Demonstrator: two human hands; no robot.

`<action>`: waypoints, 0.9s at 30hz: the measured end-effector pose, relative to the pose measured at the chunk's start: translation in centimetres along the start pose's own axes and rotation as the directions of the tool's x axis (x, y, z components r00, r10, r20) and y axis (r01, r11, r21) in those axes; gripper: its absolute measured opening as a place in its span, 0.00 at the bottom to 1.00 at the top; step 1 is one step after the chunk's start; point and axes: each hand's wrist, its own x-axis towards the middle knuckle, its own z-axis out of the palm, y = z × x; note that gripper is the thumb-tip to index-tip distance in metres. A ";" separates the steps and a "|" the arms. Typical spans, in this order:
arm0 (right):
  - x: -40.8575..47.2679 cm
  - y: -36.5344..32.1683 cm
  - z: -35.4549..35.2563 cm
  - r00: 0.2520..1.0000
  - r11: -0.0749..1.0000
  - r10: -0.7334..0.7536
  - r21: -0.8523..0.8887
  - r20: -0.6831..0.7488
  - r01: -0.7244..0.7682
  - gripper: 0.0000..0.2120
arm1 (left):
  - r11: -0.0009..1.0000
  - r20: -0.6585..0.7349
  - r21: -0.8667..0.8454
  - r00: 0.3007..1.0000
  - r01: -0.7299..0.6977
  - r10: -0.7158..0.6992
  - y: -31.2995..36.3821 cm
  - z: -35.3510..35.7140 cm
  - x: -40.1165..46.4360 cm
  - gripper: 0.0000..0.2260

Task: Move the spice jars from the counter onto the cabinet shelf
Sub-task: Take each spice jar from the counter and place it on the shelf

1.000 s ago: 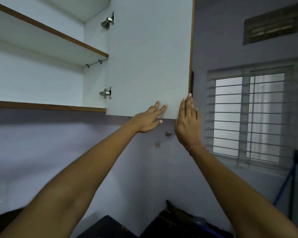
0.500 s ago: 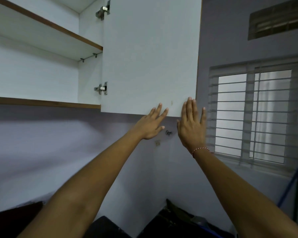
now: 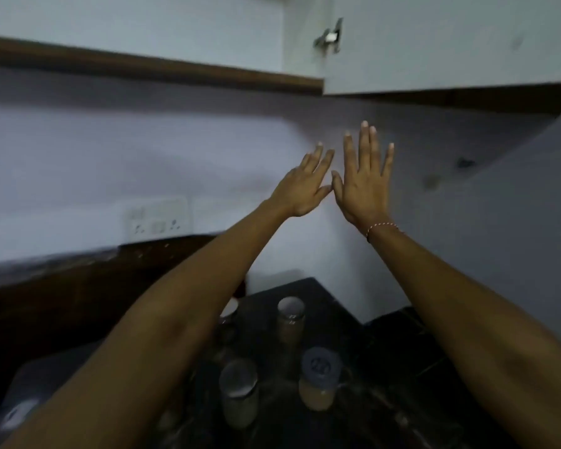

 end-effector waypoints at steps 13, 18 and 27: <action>-22.6 -21.7 5.1 0.863 0.741 -0.416 0.657 0.287 0.138 0.31 | 0.798 0.235 -0.048 0.784 0.601 -0.575 -8.8 6.6 -33.2 0.29; -34.8 -23.4 3.2 0.691 0.600 -0.580 0.800 0.432 0.003 0.32 | 0.524 0.351 -0.240 0.576 0.817 -0.738 -4.8 10.8 -44.2 0.27; -42.6 -20.8 0.7 0.484 0.556 -0.603 0.769 0.634 -0.315 0.44 | 0.144 0.429 -0.536 0.415 0.832 -0.802 -0.1 15.4 -47.9 0.20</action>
